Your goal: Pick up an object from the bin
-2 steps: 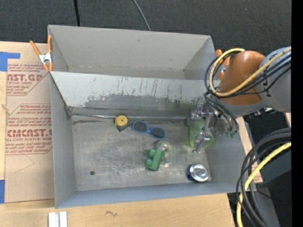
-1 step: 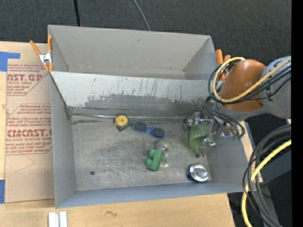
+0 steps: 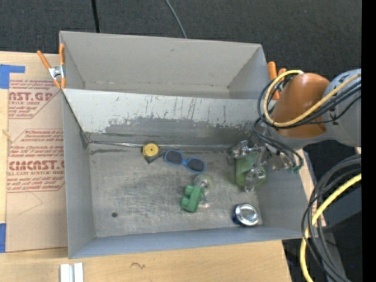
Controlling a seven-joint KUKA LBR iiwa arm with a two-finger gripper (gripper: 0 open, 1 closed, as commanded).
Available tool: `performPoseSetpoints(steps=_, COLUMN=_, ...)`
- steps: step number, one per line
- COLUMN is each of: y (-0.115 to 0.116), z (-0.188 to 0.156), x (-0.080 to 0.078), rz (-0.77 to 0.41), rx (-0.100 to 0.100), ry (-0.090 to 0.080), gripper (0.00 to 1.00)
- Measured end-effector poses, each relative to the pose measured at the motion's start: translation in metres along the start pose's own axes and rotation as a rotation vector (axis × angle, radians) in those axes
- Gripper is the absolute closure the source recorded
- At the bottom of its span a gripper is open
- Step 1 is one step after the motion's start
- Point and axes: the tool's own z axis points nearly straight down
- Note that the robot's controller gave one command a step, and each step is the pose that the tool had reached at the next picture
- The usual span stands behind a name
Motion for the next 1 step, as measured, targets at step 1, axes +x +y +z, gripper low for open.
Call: performPoseSetpoints(steps=1, y=0.0397, z=-0.1705, x=-0.0046, rz=-0.43, rx=0.014, ry=0.01, gripper=1.0)
